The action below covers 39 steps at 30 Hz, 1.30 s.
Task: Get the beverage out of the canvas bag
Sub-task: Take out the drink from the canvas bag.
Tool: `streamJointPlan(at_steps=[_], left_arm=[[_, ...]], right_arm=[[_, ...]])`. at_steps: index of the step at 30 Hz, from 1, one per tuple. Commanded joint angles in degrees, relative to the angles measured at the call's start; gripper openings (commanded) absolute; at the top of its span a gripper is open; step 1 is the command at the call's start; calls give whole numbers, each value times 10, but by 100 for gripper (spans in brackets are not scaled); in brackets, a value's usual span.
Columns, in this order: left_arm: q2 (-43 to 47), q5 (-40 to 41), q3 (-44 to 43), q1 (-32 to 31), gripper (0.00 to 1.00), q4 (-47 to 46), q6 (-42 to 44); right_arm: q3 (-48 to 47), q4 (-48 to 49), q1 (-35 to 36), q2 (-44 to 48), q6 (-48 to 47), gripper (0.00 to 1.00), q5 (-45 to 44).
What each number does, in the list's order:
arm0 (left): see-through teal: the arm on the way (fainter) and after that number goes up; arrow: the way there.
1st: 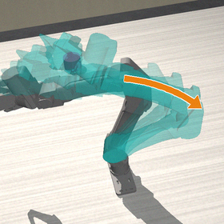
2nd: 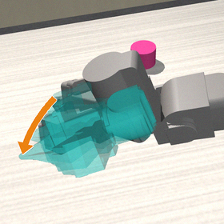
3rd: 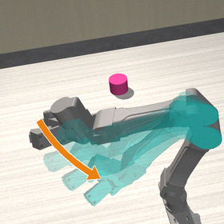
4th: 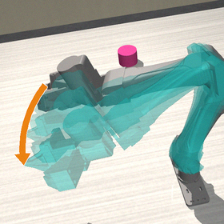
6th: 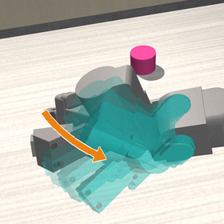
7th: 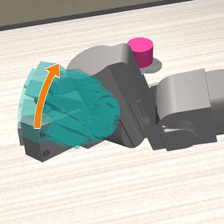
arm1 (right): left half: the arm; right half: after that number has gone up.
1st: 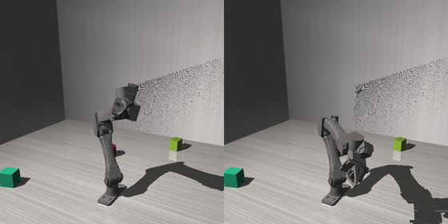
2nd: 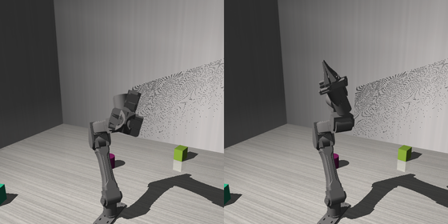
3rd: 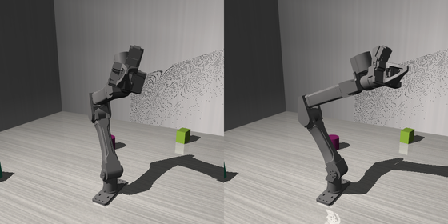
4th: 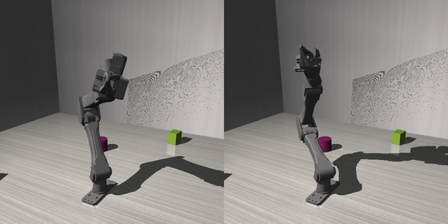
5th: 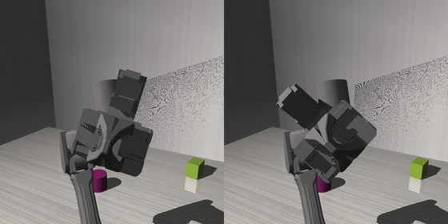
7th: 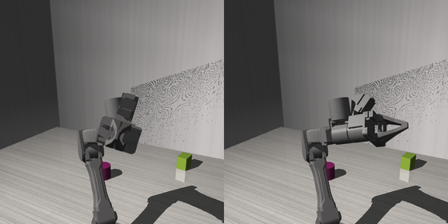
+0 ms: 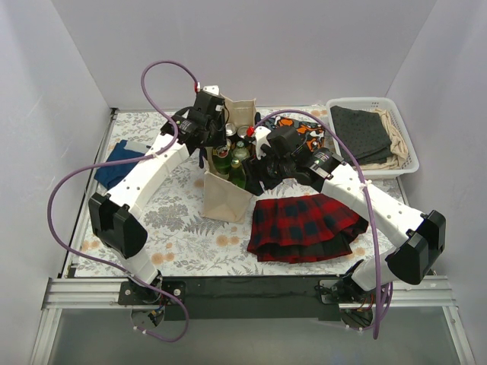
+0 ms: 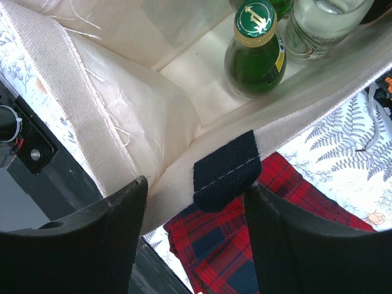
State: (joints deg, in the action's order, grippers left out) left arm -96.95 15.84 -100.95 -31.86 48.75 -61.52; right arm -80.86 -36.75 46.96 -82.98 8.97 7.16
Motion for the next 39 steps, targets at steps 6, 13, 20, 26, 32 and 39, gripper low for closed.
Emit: streamJointPlan(at_steps=[6,13,20,26,32,39], left_arm=[[46,-19,-7,-3,0,-67,-3],[46,-12,-32,-3,0,-42,13],[28,-60,-118,-2,0,5,15],[26,-70,-152,-3,0,34,25],[27,-65,-176,-2,0,50,32],[20,-44,-224,-3,0,74,49]], right_arm=[[4,-16,4,3,-9,69,-14],[-3,-17,3,-1,-10,69,-12],[0,-16,3,5,-9,69,-20],[-3,-17,3,5,-7,69,-20],[-3,-17,2,9,-6,69,-22],[-5,-17,3,8,-4,69,-25]])
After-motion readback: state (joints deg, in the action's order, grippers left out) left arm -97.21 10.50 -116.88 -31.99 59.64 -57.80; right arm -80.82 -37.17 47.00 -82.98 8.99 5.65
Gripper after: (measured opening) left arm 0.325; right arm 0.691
